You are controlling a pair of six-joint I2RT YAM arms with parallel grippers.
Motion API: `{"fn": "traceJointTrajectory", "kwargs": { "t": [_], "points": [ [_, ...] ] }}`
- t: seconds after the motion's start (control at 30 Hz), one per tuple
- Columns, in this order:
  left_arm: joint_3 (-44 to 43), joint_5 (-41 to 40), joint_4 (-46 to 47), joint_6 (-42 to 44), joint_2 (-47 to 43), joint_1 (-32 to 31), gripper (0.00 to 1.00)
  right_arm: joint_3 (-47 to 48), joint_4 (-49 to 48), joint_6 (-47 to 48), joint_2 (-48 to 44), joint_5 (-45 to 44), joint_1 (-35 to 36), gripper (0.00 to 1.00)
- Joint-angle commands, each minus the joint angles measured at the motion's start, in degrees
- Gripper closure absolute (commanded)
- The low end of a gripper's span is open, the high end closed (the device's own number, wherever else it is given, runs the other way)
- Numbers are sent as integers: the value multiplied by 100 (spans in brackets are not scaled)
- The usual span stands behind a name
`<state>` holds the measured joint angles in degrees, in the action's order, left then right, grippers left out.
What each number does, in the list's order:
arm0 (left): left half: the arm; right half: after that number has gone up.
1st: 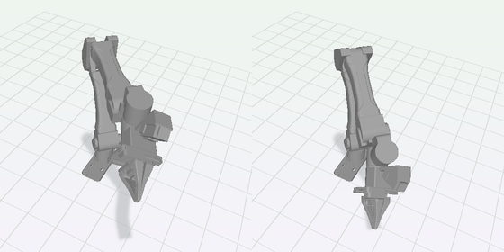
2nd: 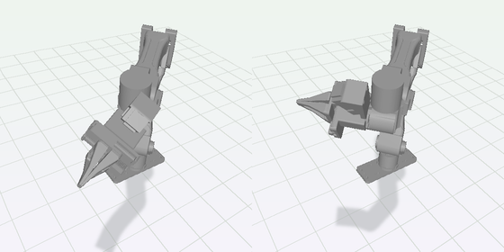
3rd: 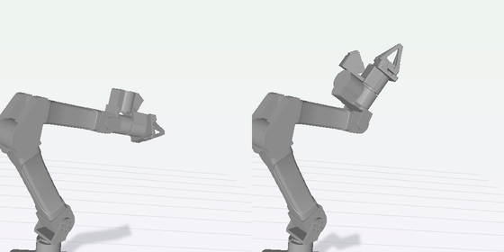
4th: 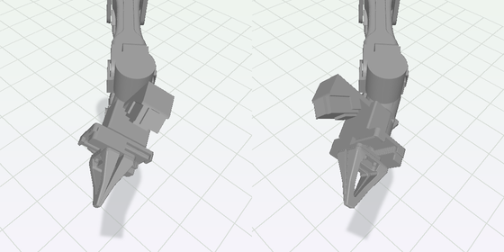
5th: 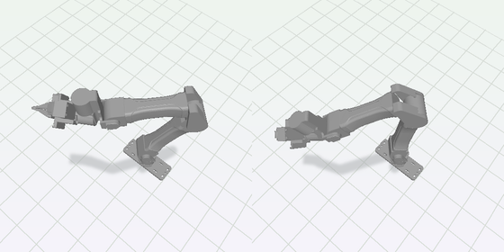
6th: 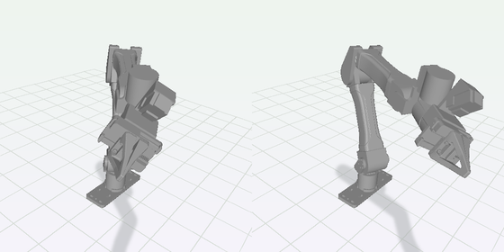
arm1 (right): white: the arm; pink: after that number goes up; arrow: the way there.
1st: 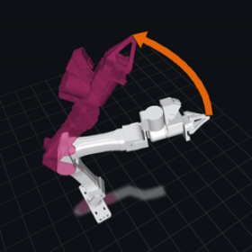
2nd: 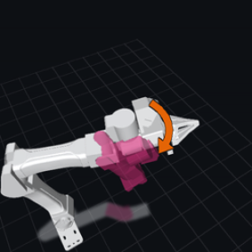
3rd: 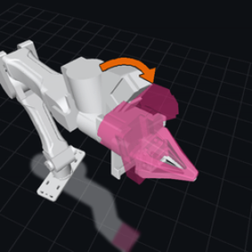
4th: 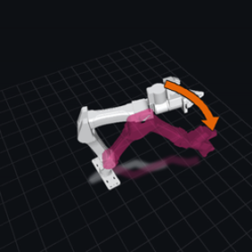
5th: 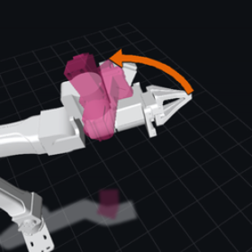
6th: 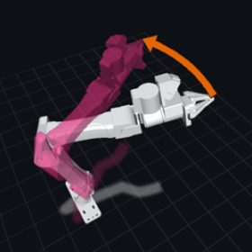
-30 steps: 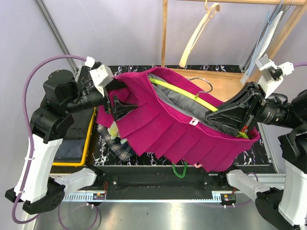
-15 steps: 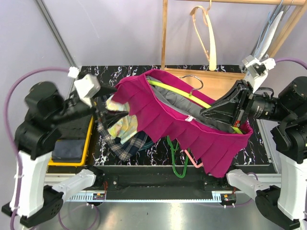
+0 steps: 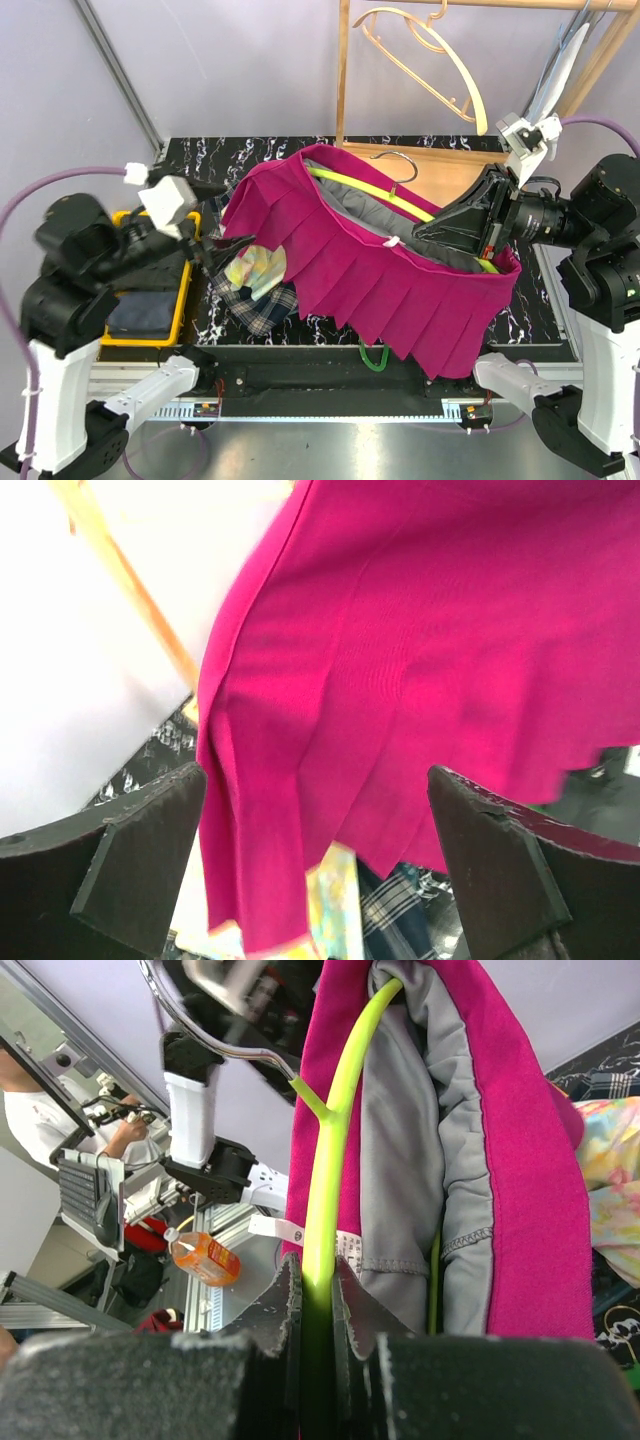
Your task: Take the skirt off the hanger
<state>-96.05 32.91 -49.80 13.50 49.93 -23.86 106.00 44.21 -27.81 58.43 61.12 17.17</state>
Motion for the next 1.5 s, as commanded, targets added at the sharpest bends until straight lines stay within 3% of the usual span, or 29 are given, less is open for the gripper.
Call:
{"fn": "traceJointTrajectory", "kwargs": {
  "t": [0.0,0.13,0.17,0.23,0.27,0.3,0.4,0.43,0.57,0.77,0.97,1.13,1.27,1.4,1.43,1.47],
  "points": [
    [622,-382,743,285,209,161,1,-96,-1238,-365,-183,163,50,100],
    [369,697,902,-118,875,715,4,-325,-1695,-602,-254,181,50,100],
    [281,1309,911,-189,1008,803,14,-386,-1783,-724,-271,198,50,100],
    [-17,1796,902,-426,1385,996,34,-597,-2081,-857,-324,198,59,100],
    [-115,2251,893,-496,1501,1058,59,-658,-2135,-918,-341,181,59,100],
    [-220,2499,884,-645,1615,1189,70,-755,-2179,-945,-376,172,50,100],
    [-493,3238,832,-909,1871,1427,97,-1027,-2425,-1086,-403,163,50,100],
    [-476,3335,814,-928,1880,1480,100,-1072,-2478,-1086,-403,137,50,100],
    [-187,3477,797,-858,1643,1779,100,-1090,-2190,-675,-412,-388,50,100],
    [410,3766,656,-577,1423,2973,100,-326,-994,478,-394,-1539,50,100],
    [1500,3715,-441,1089,1282,3914,100,701,-475,953,-526,-2726,50,100],
    [2142,3626,-952,1674,1036,3959,100,713,-561,936,-675,-3657,50,100],
    [2468,3767,-1224,1823,913,3819,100,80,-1377,708,-1061,-4134,58,100],
    [2118,3828,-1418,1798,852,3283,97,-543,-2037,-124,-1001,-3391,50,100],
    [1743,3863,-1418,1579,852,3047,94,-1015,-2248,-354,-992,-3179,50,100],
    [1521,3872,-1288,1377,895,2940,77,-1324,-2911,-591,-1001,-2924,50,100]
  ]
}}
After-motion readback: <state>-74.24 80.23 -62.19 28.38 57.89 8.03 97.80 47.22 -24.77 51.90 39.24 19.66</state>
